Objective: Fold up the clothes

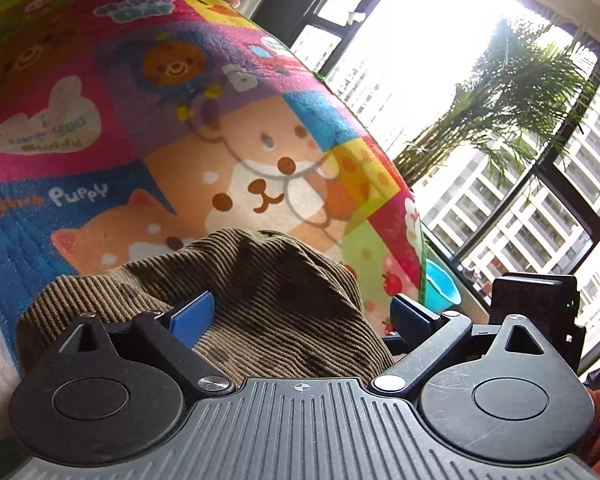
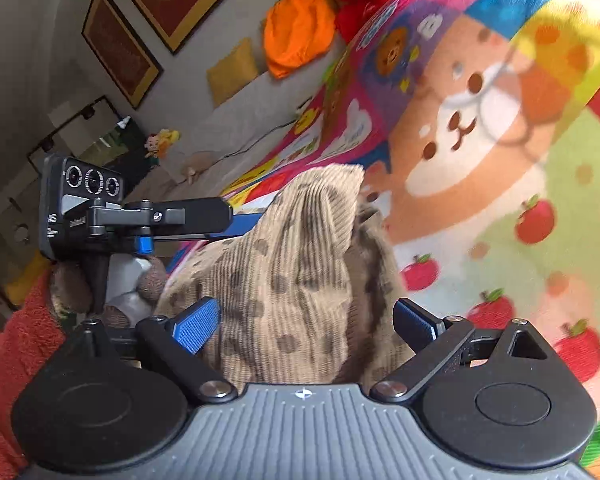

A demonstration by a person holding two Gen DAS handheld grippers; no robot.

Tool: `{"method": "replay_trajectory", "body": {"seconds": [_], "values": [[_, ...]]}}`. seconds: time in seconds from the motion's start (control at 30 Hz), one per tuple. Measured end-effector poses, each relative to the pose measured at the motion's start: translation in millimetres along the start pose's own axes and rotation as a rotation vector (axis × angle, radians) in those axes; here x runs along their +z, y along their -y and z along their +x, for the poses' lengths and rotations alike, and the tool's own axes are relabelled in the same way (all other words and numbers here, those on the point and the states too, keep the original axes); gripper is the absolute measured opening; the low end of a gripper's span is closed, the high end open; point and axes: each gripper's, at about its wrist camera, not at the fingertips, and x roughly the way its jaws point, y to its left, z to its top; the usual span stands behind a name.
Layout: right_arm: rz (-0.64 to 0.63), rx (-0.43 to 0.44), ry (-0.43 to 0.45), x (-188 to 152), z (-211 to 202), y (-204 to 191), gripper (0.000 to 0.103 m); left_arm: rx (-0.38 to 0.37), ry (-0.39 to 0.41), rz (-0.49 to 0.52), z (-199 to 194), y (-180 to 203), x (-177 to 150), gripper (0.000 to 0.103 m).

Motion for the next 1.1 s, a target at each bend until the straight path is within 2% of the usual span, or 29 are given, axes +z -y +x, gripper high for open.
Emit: {"method": "replay_trajectory", "body": {"seconds": [0.1, 0.2, 0.3, 0.37, 0.43, 0.57, 0.67, 0.7, 0.77, 0.83, 1.03, 1.1], "values": [[0.004, 0.082, 0.001, 1, 5, -14, 0.095, -0.021, 0.012, -0.054, -7, -7, 2, 0.098], [-0.019, 0.247, 0.103, 16, -27, -34, 0.094, -0.045, 0.023, -0.102, -9, -13, 4, 0.098], [-0.073, 0.283, 0.244, 31, -72, -47, 0.094, -0.041, 0.017, -0.101, 0, -10, 6, 0.098], [-0.146, 0.183, 0.303, 34, -91, -56, 0.094, -0.033, 0.008, -0.081, 8, -5, 6, 0.098], [-0.208, 0.086, 0.308, 31, -97, -63, 0.094, -0.024, 0.0, -0.068, 14, -1, 7, 0.099], [-0.189, 0.043, 0.184, 15, -66, -60, 0.093, 0.01, -0.015, -0.052, 16, 4, 9, 0.099], [-0.181, 0.028, 0.05, -6, -25, -57, 0.078, 0.039, 0.014, -0.034, -4, 13, 5, 0.099], [-0.188, 0.015, 0.006, -14, -12, -57, 0.076, 0.048, 0.026, -0.028, -11, 16, 4, 0.099], [-0.266, -0.097, -0.059, -27, 10, -59, 0.068, 0.09, 0.067, -0.034, -34, 20, -6, 0.099], [-0.37, -0.178, -0.08, -37, 19, -61, 0.067, 0.139, 0.113, -0.044, -60, 22, -18, 0.1], [-0.435, -0.214, -0.101, -39, 11, -60, 0.067, 0.241, 0.093, -0.197, -77, -9, -61, 0.1], [-0.433, -0.218, -0.091, -33, 7, -62, 0.067, 0.256, 0.081, -0.241, -78, -18, -72, 0.096]]}}
